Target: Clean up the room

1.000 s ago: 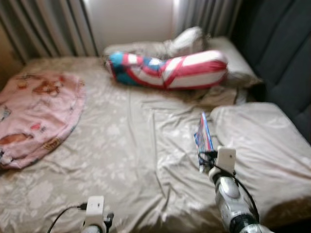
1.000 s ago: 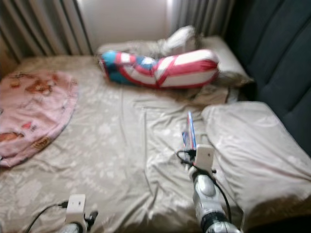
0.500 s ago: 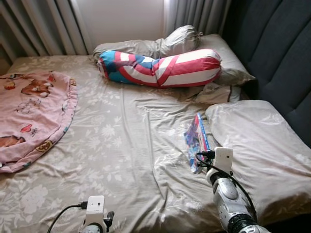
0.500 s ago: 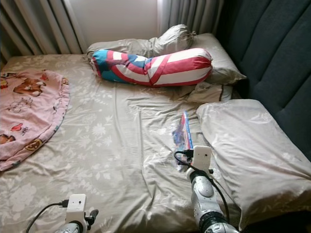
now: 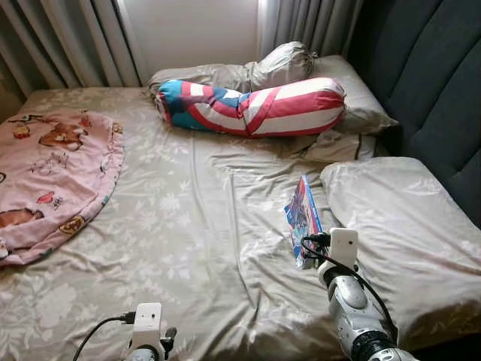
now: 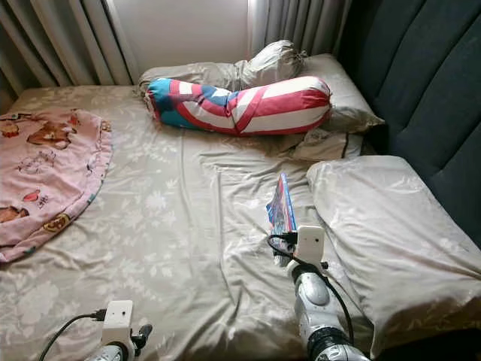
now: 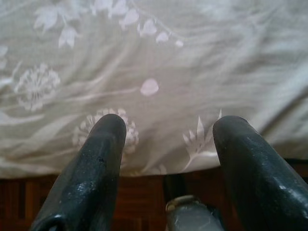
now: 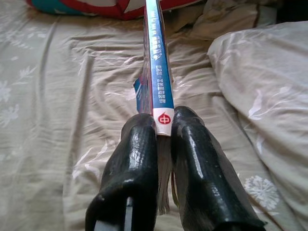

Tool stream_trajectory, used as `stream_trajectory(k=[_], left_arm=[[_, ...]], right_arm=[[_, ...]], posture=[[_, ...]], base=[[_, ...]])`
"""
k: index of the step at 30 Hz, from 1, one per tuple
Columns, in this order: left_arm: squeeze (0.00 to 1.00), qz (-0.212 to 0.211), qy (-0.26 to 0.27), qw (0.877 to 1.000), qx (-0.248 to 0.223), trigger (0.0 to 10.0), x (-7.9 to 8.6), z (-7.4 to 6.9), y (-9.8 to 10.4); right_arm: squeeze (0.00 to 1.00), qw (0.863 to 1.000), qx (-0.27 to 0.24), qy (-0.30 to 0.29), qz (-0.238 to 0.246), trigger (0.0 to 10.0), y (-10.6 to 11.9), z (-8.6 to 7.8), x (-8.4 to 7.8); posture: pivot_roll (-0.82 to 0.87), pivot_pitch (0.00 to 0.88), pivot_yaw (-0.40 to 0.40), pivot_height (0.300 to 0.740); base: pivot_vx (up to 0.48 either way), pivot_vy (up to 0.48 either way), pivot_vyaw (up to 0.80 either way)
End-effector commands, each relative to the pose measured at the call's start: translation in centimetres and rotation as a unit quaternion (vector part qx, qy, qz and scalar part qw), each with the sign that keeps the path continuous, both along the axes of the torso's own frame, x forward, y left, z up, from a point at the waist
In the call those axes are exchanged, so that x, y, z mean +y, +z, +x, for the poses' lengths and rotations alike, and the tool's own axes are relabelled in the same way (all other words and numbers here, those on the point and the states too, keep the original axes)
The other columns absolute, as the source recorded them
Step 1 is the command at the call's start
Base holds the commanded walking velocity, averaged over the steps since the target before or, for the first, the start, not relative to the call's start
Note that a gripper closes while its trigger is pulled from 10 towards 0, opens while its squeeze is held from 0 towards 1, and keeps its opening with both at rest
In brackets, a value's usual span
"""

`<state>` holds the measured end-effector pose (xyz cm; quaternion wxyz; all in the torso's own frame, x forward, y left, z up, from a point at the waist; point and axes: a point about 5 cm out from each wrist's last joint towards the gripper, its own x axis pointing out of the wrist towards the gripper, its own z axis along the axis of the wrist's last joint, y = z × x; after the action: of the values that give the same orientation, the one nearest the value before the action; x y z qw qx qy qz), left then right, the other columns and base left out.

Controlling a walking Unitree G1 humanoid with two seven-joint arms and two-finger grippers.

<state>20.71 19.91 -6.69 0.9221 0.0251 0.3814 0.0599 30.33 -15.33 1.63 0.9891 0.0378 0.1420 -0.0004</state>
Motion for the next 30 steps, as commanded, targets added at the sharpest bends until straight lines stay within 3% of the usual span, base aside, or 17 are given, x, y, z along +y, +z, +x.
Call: stream_trajectory(k=[1, 30], left_arm=[[0.00, 0.000, -0.001, 1.000, 0.008, 10.0, 0.1, -0.4, -0.2], [0.00, 0.006, -0.004, 1.000, 0.012, 10.0, 0.4, -0.7, -0.4]], right_arm=[[0.00, 1.000, -0.017, 0.007, -0.002, 10.0, 0.7, 0.5, 0.1], [0.00, 1.000, -0.024, 0.012, 0.004, 10.0, 1.2, 0.9, -0.8]], posture=[[-0.10, 0.039, -0.024, 0.666], [-0.09, 0.050, -0.013, 0.647]], base=[[0.000, 0.000, 0.00], [0.000, 0.000, 0.00]])
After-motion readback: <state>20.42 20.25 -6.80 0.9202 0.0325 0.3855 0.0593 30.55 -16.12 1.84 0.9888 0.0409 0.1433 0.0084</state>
